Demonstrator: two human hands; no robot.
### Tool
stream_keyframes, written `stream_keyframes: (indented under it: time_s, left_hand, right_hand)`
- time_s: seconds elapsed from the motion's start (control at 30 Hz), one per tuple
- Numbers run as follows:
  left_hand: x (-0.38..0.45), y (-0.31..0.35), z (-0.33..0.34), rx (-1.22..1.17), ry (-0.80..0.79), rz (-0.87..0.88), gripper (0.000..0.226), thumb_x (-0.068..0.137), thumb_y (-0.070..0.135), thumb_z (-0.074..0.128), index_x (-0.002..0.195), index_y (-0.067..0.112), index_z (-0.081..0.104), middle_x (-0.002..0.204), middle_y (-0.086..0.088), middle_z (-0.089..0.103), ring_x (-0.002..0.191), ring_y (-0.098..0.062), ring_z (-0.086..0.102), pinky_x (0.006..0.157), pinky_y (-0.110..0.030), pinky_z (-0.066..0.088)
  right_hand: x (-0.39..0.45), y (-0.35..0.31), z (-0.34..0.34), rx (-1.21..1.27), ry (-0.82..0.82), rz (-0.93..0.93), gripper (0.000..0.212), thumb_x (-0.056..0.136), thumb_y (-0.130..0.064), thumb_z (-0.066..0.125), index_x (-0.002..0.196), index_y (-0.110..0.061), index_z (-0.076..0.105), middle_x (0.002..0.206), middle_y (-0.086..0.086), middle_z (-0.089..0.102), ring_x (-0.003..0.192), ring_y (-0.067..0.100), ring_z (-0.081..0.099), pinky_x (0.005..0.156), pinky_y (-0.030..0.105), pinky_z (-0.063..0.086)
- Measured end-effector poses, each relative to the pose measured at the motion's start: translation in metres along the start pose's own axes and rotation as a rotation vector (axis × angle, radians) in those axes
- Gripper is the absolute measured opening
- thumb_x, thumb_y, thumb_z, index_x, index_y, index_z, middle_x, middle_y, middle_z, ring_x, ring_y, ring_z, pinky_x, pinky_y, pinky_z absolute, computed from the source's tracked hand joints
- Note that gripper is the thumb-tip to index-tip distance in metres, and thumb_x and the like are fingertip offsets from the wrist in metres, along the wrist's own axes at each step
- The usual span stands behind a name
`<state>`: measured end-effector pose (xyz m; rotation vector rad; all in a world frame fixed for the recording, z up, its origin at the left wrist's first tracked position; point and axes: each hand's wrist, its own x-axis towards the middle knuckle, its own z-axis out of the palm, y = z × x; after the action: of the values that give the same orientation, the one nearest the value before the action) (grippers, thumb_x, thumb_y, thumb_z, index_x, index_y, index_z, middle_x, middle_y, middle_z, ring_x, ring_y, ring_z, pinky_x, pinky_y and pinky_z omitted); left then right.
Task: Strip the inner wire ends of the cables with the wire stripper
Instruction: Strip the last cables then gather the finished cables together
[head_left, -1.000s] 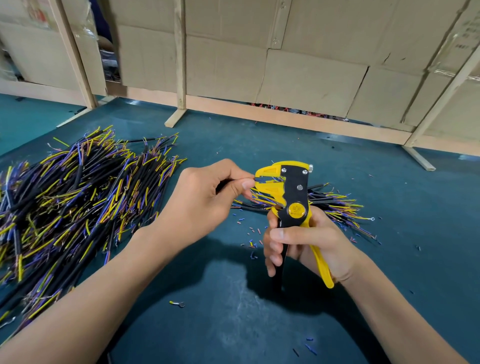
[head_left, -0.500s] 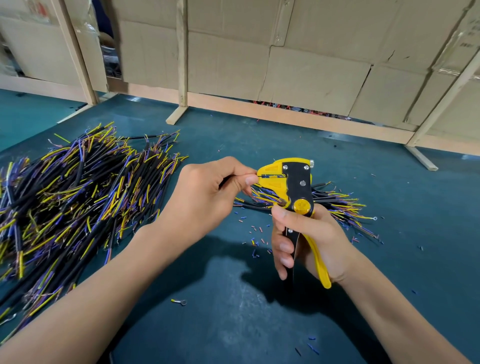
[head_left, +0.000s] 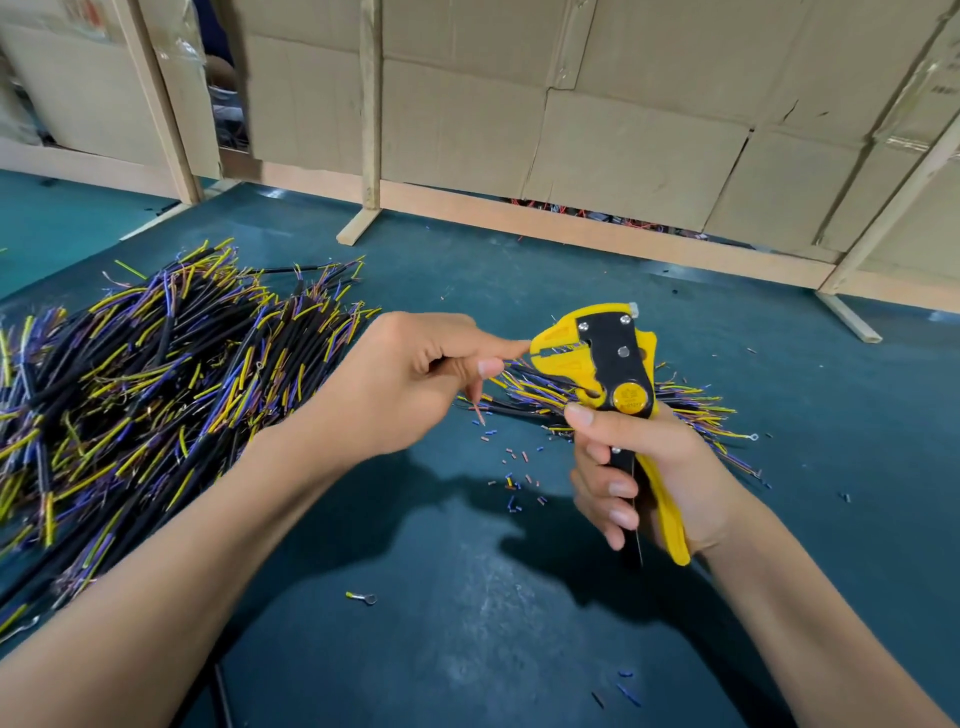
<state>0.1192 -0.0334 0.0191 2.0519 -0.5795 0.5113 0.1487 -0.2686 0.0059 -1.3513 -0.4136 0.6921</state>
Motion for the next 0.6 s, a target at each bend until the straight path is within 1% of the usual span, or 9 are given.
stream_keyframes:
  time_s: [0.07, 0.13, 0.2, 0.27, 0.3, 0.37, 0.47, 0.53, 0.6]
  left_hand:
    - [0.000, 0.000, 0.002, -0.040, -0.042, -0.023, 0.034, 0.096, 0.001, 0.059, 0.124, 0.020, 0.064, 0.072, -0.009, 0.063, 0.067, -0.016, 0.061, 0.071, -0.017, 0.044]
    - [0.000, 0.002, 0.006, -0.092, -0.041, -0.063, 0.031, 0.099, 0.004, 0.057, 0.126, 0.018, 0.063, 0.074, -0.005, 0.065, 0.071, -0.022, 0.062, 0.073, -0.019, 0.046]
    - [0.000, 0.004, 0.008, -0.129, -0.032, -0.097, 0.030, 0.101, 0.008, 0.054, 0.127, 0.018, 0.065, 0.075, 0.004, 0.066, 0.071, -0.020, 0.060, 0.070, -0.022, 0.046]
    - [0.001, 0.006, 0.008, -0.190, 0.003, -0.134, 0.030, 0.102, 0.009, 0.052, 0.128, 0.019, 0.065, 0.076, 0.009, 0.065, 0.063, -0.011, 0.049, 0.061, -0.022, 0.038]
    - [0.002, 0.007, 0.007, -0.252, 0.037, -0.159, 0.030, 0.101, 0.010, 0.053, 0.127, 0.020, 0.066, 0.077, 0.010, 0.065, 0.062, -0.008, 0.044, 0.059, -0.021, 0.035]
    - [0.003, 0.009, 0.006, -0.331, 0.113, -0.179, 0.030, 0.095, 0.014, 0.057, 0.123, 0.022, 0.067, 0.081, 0.007, 0.062, 0.062, -0.006, 0.042, 0.061, -0.020, 0.034]
    - [0.004, 0.009, 0.007, -0.340, 0.162, -0.170, 0.029, 0.092, 0.017, 0.060, 0.119, 0.023, 0.070, 0.078, 0.008, 0.055, 0.063, -0.008, 0.041, 0.062, -0.025, 0.033]
    - [0.004, 0.008, 0.008, -0.340, 0.176, -0.163, 0.027, 0.094, 0.015, 0.060, 0.118, 0.022, 0.070, 0.075, 0.015, 0.058, 0.063, -0.006, 0.042, 0.062, -0.022, 0.035]
    - [0.003, 0.007, 0.011, -0.330, 0.199, -0.146, 0.025, 0.095, 0.016, 0.059, 0.116, 0.022, 0.069, 0.076, 0.017, 0.060, 0.063, -0.004, 0.044, 0.063, -0.019, 0.037]
  right_hand:
    - [-0.002, -0.002, -0.003, -0.004, -0.015, 0.008, 0.036, 0.080, -0.033, 0.074, 0.065, -0.011, 0.050, 0.048, 0.005, 0.032, 0.034, 0.020, 0.037, 0.042, 0.029, 0.046]
    - [-0.002, -0.003, -0.002, 0.023, -0.052, 0.004, 0.031, 0.082, -0.030, 0.072, 0.069, -0.010, 0.053, 0.053, 0.008, 0.037, 0.040, 0.023, 0.043, 0.047, 0.035, 0.050]
    - [-0.001, -0.001, -0.001, 0.062, -0.100, -0.031, 0.023, 0.088, -0.021, 0.067, 0.074, -0.006, 0.057, 0.059, 0.012, 0.044, 0.049, 0.028, 0.049, 0.056, 0.044, 0.053]
    - [0.001, 0.002, 0.001, 0.070, -0.118, -0.075, 0.019, 0.091, -0.015, 0.065, 0.079, -0.002, 0.058, 0.065, 0.015, 0.049, 0.056, 0.031, 0.052, 0.062, 0.049, 0.053]
    - [0.002, 0.004, 0.002, 0.069, -0.119, -0.091, 0.019, 0.090, -0.015, 0.066, 0.081, -0.001, 0.057, 0.067, 0.016, 0.050, 0.058, 0.032, 0.053, 0.064, 0.051, 0.053]
    - [0.003, 0.007, 0.002, 0.075, -0.128, -0.116, 0.020, 0.090, -0.016, 0.066, 0.082, 0.000, 0.057, 0.069, 0.017, 0.050, 0.060, 0.033, 0.053, 0.065, 0.051, 0.053]
    - [0.003, 0.008, 0.002, 0.079, -0.165, -0.126, 0.019, 0.090, -0.016, 0.065, 0.083, -0.001, 0.057, 0.069, 0.016, 0.051, 0.061, 0.033, 0.054, 0.066, 0.051, 0.053]
    - [0.003, 0.010, 0.002, 0.073, -0.202, -0.129, 0.017, 0.091, -0.015, 0.064, 0.084, -0.001, 0.057, 0.069, 0.016, 0.052, 0.061, 0.032, 0.056, 0.066, 0.051, 0.054]
    - [0.003, 0.010, 0.002, 0.073, -0.230, -0.132, 0.015, 0.093, -0.013, 0.062, 0.085, -0.001, 0.056, 0.070, 0.016, 0.053, 0.062, 0.032, 0.057, 0.067, 0.051, 0.055]
